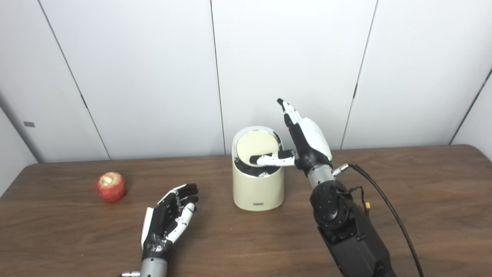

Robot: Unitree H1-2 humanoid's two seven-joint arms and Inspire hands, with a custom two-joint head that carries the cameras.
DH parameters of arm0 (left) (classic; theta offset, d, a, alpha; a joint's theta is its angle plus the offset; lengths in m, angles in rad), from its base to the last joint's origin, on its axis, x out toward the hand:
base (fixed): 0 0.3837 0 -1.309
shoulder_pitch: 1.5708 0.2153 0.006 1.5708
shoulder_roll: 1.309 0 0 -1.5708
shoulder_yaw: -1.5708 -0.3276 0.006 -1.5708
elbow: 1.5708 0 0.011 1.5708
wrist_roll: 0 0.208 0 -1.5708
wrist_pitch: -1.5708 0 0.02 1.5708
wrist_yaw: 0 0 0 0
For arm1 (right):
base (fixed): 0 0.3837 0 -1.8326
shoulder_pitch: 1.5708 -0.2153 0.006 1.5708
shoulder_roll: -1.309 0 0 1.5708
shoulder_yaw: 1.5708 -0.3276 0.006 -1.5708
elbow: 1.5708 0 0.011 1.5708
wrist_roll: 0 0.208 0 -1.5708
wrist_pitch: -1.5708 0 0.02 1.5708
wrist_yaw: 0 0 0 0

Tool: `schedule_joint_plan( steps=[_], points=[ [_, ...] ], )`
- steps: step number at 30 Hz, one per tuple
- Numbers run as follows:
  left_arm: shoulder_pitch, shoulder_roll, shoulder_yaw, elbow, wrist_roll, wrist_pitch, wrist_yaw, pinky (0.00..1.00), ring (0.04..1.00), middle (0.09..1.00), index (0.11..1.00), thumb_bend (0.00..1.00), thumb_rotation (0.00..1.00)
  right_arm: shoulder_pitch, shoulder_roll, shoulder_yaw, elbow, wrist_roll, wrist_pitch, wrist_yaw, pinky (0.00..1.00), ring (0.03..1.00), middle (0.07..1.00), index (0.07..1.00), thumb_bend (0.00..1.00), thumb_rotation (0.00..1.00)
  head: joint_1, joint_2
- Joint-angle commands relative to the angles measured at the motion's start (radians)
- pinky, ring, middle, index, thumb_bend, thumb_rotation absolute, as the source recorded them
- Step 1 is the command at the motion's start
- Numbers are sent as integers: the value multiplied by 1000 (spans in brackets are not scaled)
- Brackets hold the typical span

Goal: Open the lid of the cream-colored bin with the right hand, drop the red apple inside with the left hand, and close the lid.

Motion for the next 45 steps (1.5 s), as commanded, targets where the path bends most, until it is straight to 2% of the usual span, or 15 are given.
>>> schedule_joint_plan(
  steps=[1,8,14,33,40,45],
  points=[
    [10,-5,-7,-15,5,-10,2,650,712,740,727,283,323,-35,-4,1,-17,-13,-32,-28,867,1000,1000,1000,853,288,-3,2],
    [14,-2,-5,-15,0,-18,-1,643,711,740,727,277,314,-35,-4,-1,-5,-19,-41,-44,849,991,1000,996,738,241,-7,1],
    [17,0,-6,-25,6,-1,-2,650,714,743,729,284,343,-37,-11,4,5,-29,-37,-52,850,978,989,979,683,272,-7,5],
    [19,-3,-14,-33,7,-6,-4,644,713,744,729,278,325,-33,-5,6,-15,-51,27,-23,824,970,974,967,658,363,-4,9],
    [19,-8,-15,-36,6,-4,0,645,713,742,724,281,325,-33,-2,7,-21,-52,31,-17,816,966,972,958,706,301,-3,12],
    [17,-8,-15,-36,3,-5,-2,644,709,740,722,283,316,-33,-3,10,-26,-56,36,-12,823,967,973,959,734,199,-3,15]
  ],
)
